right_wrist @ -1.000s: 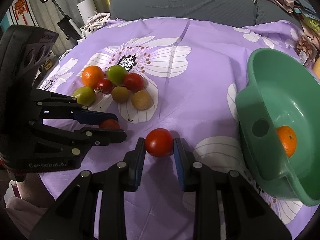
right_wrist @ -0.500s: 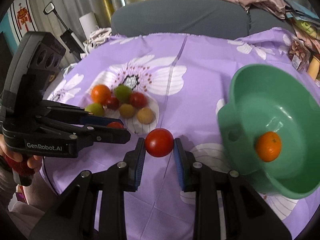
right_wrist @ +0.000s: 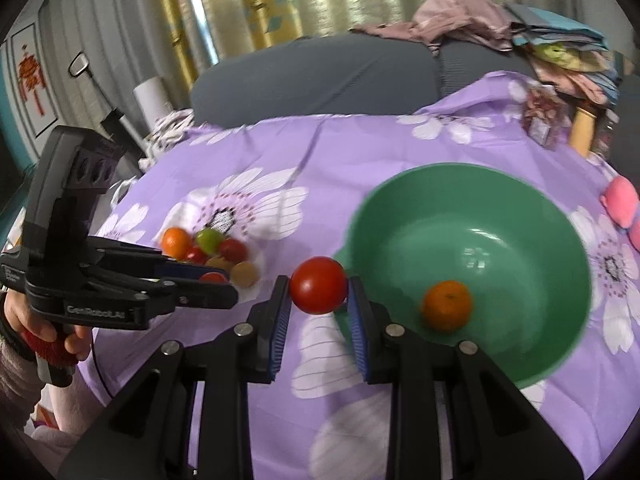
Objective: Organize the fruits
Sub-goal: 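Carry both tomatoes over the green bowl and open both grippers, then move both tools back toward the remaining fruit cluster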
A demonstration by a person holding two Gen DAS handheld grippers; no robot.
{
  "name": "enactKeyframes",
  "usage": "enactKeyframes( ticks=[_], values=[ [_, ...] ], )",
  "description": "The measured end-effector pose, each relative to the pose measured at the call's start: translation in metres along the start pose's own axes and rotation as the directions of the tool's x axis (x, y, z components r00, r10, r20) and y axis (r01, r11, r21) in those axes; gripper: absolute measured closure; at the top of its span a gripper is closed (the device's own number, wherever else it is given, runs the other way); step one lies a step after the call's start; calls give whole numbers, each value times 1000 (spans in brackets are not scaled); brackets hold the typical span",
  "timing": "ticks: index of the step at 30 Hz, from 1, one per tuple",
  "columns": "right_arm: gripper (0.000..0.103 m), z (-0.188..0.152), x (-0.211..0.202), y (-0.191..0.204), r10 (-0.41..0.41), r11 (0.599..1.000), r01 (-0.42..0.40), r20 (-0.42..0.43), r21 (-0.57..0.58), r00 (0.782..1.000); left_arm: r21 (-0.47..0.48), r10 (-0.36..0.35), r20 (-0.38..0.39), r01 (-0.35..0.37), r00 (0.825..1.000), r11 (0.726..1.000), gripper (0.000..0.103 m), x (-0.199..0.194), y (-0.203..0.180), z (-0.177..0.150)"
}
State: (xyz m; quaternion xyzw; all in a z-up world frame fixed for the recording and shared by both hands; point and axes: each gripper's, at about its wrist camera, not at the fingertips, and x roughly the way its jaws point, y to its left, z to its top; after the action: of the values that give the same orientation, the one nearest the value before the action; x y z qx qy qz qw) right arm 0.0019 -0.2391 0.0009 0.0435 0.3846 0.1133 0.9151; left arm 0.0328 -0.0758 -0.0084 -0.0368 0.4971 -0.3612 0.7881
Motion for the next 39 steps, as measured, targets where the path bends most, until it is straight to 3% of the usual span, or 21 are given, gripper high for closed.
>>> enactKeyframes(
  ticks=[12,23,27,31,34,39],
  values=[
    [74,2,-14,-61,-122,984,116,37,135,992,99,-132,-11,133,991,986,76,34,-59,61],
    [72,-7,-15,-86,-169,966,161,23,200,985,16,-243,-43,244,969,970,76,53,-65,78],
    [67,-9,-22,-87,-171,964,160,37,211,985,-18,-272,-10,272,962,962,51,41,-60,78],
    [65,-10,-30,-83,-170,966,156,51,208,984,-29,-301,39,302,953,953,48,23,-57,77],
    [61,-12,-37,-78,-156,969,141,64,203,986,-24,-283,63,285,957,958,33,11,-56,73],
    [59,-10,-43,-68,-157,971,142,68,190,985,-47,-282,101,287,954,957,33,-5,-47,64]
  ],
)
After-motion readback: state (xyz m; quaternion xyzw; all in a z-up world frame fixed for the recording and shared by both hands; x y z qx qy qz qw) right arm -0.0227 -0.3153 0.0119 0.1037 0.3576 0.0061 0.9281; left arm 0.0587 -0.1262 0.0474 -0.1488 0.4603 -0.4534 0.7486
